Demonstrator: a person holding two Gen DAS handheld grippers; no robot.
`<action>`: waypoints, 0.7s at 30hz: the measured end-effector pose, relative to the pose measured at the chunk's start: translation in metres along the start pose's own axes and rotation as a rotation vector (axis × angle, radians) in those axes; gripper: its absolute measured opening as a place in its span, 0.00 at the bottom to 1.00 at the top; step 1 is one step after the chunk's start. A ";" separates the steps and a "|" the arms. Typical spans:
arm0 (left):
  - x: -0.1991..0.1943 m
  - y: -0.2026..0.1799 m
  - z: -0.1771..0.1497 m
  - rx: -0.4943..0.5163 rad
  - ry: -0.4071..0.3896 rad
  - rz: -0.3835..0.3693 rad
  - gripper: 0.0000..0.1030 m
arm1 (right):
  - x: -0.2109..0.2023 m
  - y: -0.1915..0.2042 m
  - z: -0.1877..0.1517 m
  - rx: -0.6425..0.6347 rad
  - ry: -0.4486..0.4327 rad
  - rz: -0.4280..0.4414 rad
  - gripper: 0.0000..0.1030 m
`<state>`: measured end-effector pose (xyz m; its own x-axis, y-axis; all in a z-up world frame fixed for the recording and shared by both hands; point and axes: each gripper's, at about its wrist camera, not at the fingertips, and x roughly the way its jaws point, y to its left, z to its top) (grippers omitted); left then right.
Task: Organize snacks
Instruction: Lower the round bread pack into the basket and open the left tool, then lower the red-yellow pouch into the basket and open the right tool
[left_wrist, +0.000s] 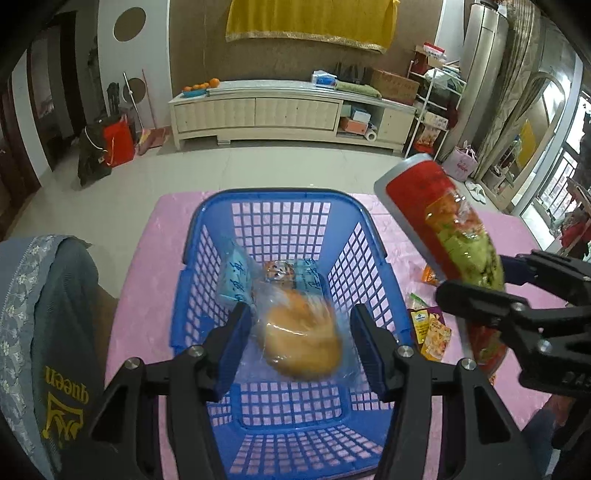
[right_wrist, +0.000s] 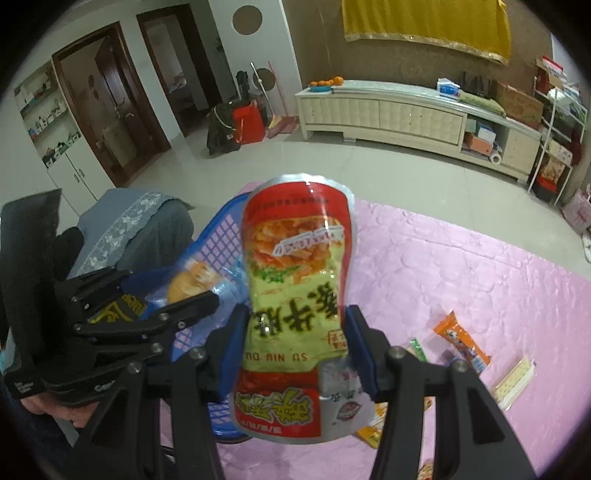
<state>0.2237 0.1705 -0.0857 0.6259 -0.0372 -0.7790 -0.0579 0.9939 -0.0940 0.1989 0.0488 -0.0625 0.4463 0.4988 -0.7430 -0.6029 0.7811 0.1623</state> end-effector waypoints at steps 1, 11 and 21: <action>0.003 -0.001 0.001 -0.002 0.002 -0.006 0.51 | 0.000 -0.001 0.000 -0.004 -0.003 -0.004 0.56; -0.004 -0.009 0.006 0.043 -0.020 -0.003 0.66 | -0.009 -0.015 -0.002 0.046 -0.009 0.001 0.56; -0.038 0.006 0.005 0.062 -0.069 0.031 0.71 | -0.023 0.005 0.006 0.047 -0.022 0.011 0.56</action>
<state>0.2035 0.1784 -0.0538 0.6764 -0.0011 -0.7365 -0.0312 0.9991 -0.0302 0.1899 0.0436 -0.0410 0.4543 0.5155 -0.7265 -0.5767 0.7918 0.2012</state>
